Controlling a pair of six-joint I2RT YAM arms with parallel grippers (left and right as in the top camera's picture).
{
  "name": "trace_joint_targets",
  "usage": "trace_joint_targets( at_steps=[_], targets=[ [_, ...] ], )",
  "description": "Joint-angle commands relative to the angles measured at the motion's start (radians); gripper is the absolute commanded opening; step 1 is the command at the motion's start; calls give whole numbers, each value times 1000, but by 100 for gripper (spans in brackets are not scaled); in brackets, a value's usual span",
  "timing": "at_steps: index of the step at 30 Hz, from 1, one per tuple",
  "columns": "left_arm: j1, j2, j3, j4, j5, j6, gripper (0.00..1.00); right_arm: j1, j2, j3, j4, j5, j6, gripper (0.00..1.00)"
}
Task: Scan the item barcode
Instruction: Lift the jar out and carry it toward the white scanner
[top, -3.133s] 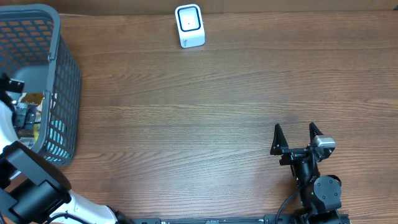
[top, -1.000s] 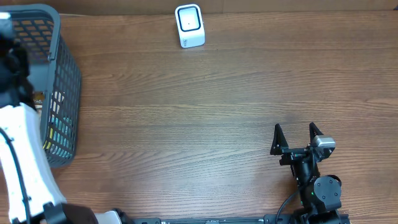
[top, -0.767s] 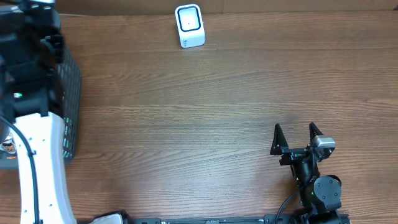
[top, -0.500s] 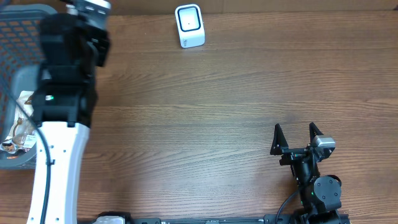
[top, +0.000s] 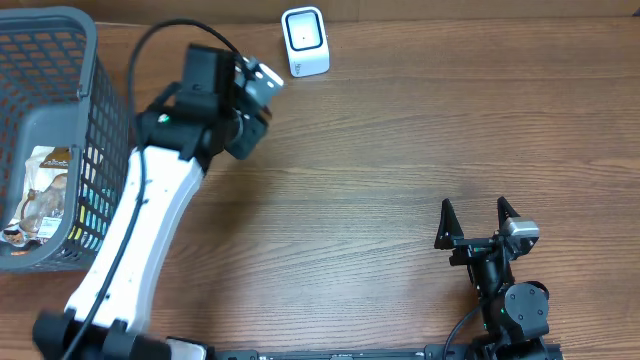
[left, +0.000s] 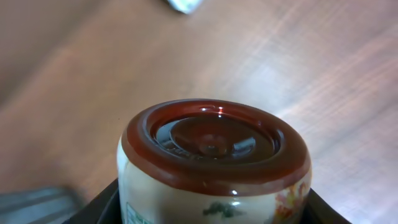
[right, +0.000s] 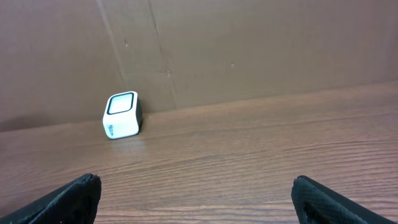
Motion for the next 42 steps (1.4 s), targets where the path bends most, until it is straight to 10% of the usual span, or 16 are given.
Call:
trace_joint_targets(
  at_steps=[1,22,26,29,42],
  targets=[
    [-20,60,8,-19,140,-19,39,0,-1,-10,6,14,5,100],
    [-68,470,8,-94,175,-216,46,0,-1,-10,5,14,5,100],
    [-76,496,8,-93,174,-216,63,0,-1,-10,5,14,5,100],
    [-79,497,9,-92,174,-216,100,0,-1,-10,6,14,5,100],
    [-81,496,173,-163,174,-216,100,0,0,-10,5,14,5,100]
  ],
)
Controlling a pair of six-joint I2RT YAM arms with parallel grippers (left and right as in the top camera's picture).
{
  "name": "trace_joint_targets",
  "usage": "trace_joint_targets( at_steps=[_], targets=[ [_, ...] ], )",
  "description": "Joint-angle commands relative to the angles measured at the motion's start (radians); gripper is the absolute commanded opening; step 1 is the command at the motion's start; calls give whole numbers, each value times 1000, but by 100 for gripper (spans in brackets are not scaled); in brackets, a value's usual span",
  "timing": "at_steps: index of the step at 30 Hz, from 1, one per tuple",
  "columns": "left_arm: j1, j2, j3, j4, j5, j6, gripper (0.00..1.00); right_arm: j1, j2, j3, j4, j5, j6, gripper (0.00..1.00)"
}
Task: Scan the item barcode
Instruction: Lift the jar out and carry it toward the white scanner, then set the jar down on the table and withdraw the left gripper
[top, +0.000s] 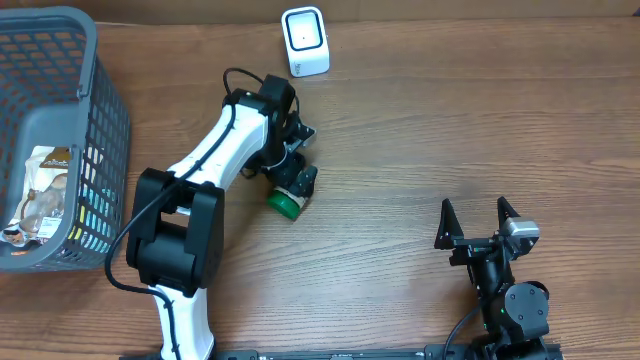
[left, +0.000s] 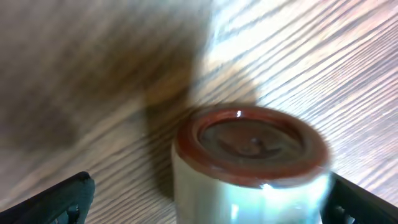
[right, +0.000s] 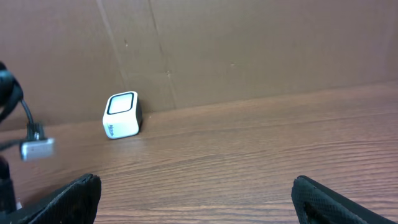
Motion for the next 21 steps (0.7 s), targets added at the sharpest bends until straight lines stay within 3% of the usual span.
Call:
trace_joint_targets(
  at_steps=[1,6,15,21],
  targets=[
    [-6,10,117,-31,12,-11,100,0,-1,-10,5,14,5,100],
    [-6,10,271,-110,12,-37,100,0,-1,-10,5,14,5,100],
    [-4,10,528,-211,12,-206,100,0,0,-10,5,14,5,100],
    [41,10,725,-356,9,-213,100,0,-1,-10,5,14,5,100]
  ],
)
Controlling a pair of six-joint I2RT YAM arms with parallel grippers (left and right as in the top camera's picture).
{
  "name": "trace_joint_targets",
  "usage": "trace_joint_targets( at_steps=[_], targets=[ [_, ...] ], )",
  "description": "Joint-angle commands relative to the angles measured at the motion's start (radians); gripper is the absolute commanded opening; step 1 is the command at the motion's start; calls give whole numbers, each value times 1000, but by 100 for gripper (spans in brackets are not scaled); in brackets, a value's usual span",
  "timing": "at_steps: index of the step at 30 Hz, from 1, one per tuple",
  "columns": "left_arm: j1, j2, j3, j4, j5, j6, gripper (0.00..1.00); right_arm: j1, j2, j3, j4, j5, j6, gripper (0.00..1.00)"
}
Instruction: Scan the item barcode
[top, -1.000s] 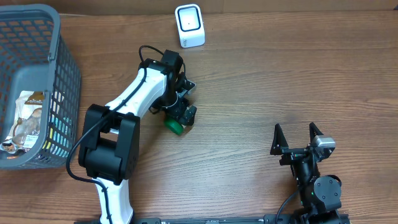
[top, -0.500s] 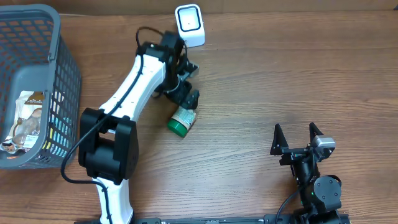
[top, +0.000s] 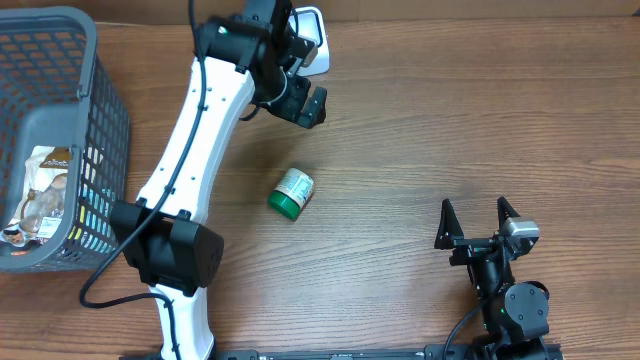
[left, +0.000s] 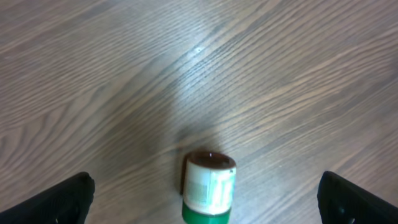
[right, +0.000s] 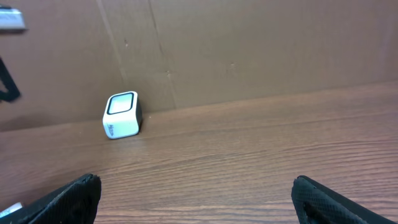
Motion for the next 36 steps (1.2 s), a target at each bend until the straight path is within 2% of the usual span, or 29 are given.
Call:
trace_joint_targets(
  at_steps=[1,6,10,14,17,21,26,29,36],
  targets=[
    [49,6,142,-63,8,-47,100,0,-1,-10,5,14,5,100],
    [198,0,389,-184,6,-196,100,0,-1,-10,5,14,5,100],
    [378,-25,551,-246,1,-289,100,0,0,-10,5,14,5,100],
    [577,-48,632,-298,-64,-336,100,0,-1,-10,5,14,5,100],
    [728,-54,628,-298,-102,-335,100,0,-1,-10,5,14,5,100],
    [888,-53,580,-298,-102,-376,100,0,0,-10,5,14,5,100],
    [1009,-51,447,-298,-143,-378,99,0,-1,-10,5,14,5,100],
    [1045,-50,323,-267,-152,-355,99,0,-1,-10,5,14,5,100],
    [1044,-49,8,-85,-99,-198,100,0,0,-10,5,14,5,100]
  ],
)
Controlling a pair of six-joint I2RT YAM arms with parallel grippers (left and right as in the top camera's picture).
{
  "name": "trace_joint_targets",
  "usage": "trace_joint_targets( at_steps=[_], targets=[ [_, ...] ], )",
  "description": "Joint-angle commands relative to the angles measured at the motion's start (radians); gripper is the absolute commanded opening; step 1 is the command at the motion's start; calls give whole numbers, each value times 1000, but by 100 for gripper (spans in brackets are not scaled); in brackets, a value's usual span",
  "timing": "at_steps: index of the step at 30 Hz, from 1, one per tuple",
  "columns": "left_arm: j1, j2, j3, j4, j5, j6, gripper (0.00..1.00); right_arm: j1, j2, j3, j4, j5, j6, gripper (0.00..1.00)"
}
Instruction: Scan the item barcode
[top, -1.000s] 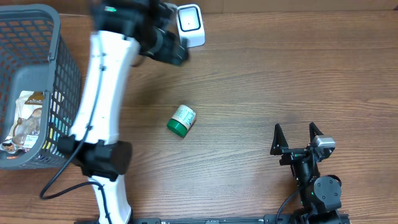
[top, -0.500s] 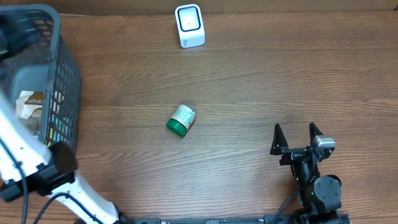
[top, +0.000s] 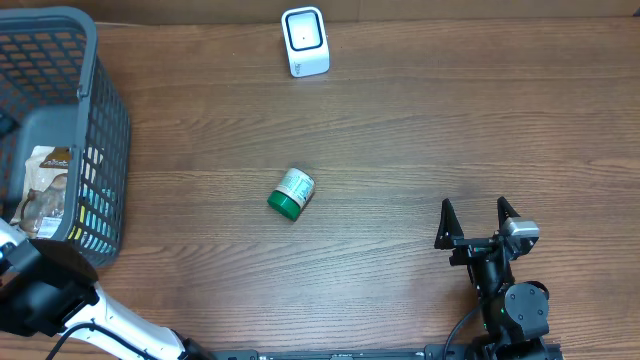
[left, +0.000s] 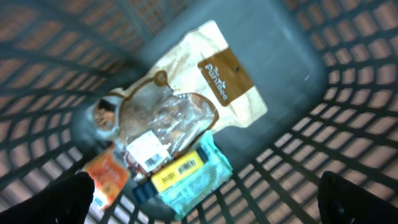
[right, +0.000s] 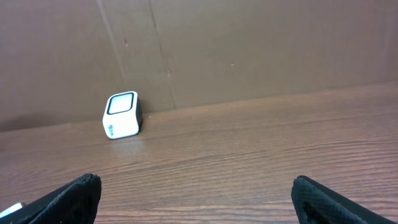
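A small jar (top: 291, 193) with a green lid and a pale label lies on its side mid-table, with nothing touching it. The white barcode scanner (top: 304, 41) stands at the far edge; the right wrist view also shows the scanner (right: 122, 115). My left gripper (left: 205, 208) is open over the grey basket (top: 104, 120), above a cream pouch (left: 186, 106), a teal and yellow packet (left: 186, 174) and an orange packet (left: 109, 180). My right gripper (top: 480, 222) rests open at the near right, holding nothing.
The basket's mesh wall (left: 348, 124) surrounds the packets on every side. Part of the left arm (top: 45, 295) shows at the near left corner of the table. Bare wooden tabletop (top: 450, 120) lies between the jar, the scanner and the right arm.
My left gripper was open up by the scanner, looking down on the jar. It is now over the basket, open above the packets. The jar and right arm have not moved.
My left gripper first held the jar raised near the scanner. Then the jar lay on the table between its open fingers. Then the gripper was up by the scanner and the jar lay alone. Now the gripper is over the basket.
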Motion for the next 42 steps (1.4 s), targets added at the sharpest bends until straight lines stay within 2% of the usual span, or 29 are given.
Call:
trace_joint_targets(
  at_steps=[1,7,17,25,36,39,42],
  targets=[
    [-14,-15,-134,74,14,103,100,0,0,-10,5,14,4,100],
    [-53,-15,-317,265,10,184,100,0,-1,-10,5,14,5,100],
    [-119,-14,-559,521,-23,203,100,0,0,-10,5,14,5,100],
    [-118,-14,-708,632,-176,203,100,0,0,-10,5,14,5,100],
    [-114,-14,-872,851,-187,232,99,0,-1,-10,5,14,4,100],
    [-114,-14,-896,866,-187,239,87,0,-1,-10,5,14,5,100],
    [-114,-14,-915,874,-187,238,59,0,0,-10,5,14,4,100]
  ],
)
